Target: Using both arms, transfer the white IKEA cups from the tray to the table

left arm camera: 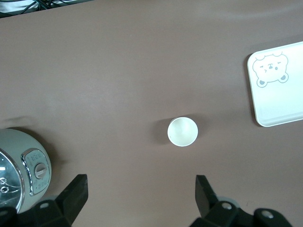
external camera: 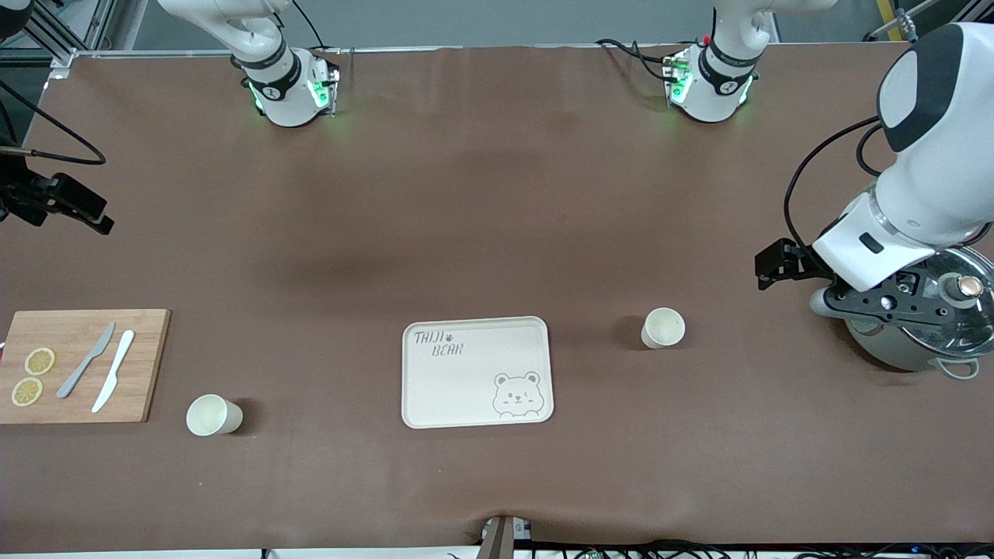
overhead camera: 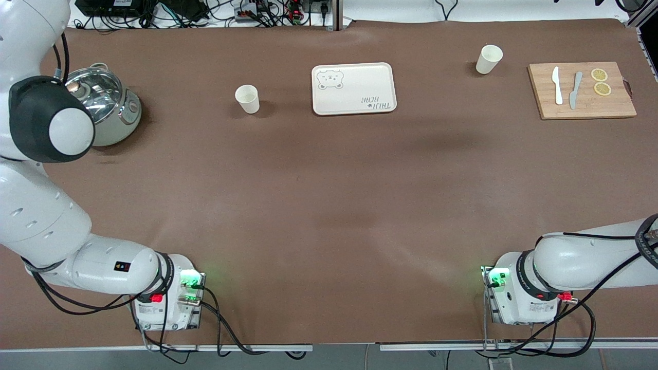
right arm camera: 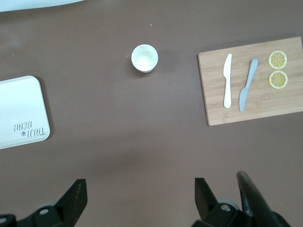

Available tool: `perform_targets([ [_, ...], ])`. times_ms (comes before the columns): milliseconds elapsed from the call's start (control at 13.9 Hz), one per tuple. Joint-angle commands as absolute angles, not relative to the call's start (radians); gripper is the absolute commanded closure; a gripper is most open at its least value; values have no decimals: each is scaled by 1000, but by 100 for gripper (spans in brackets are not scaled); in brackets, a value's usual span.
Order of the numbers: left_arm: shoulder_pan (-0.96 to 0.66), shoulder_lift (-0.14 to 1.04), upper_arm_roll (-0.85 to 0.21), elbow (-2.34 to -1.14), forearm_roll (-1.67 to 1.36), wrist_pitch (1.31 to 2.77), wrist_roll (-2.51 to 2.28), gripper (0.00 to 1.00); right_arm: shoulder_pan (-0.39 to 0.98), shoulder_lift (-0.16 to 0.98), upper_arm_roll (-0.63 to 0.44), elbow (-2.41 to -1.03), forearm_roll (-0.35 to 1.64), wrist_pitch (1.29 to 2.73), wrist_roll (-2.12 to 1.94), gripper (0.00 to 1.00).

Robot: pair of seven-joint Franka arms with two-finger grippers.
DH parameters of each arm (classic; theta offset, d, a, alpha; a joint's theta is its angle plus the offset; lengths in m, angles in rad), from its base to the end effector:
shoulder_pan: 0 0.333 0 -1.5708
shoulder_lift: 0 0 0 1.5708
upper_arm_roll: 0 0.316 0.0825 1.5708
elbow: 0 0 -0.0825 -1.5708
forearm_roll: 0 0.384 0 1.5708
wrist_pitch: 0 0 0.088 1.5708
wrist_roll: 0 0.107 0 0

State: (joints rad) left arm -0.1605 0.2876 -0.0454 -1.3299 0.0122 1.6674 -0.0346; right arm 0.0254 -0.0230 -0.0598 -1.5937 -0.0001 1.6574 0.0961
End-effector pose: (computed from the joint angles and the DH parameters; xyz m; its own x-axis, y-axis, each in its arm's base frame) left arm 0.6367 -0.1274 0.5748 0.9844 -0.1689 0.0501 -0.1692 -0.9856 0.0024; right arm 0.5558 -0.0195 0.6343 0.9878 -0.1301 0.0860 -0.1298 -0.9915 -0.0096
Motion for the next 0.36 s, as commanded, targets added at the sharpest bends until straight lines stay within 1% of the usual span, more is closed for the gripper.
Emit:
perform_targets([
  [0,-156,275,-44,-1335,-6,1655,-25,0,28,-44,-61,-1611,-20,1654,74,0],
  [288,-163,275,-43,-1336,6,1654,-21,0,32,-44,-60,-1609,-20,1646,74,0],
])
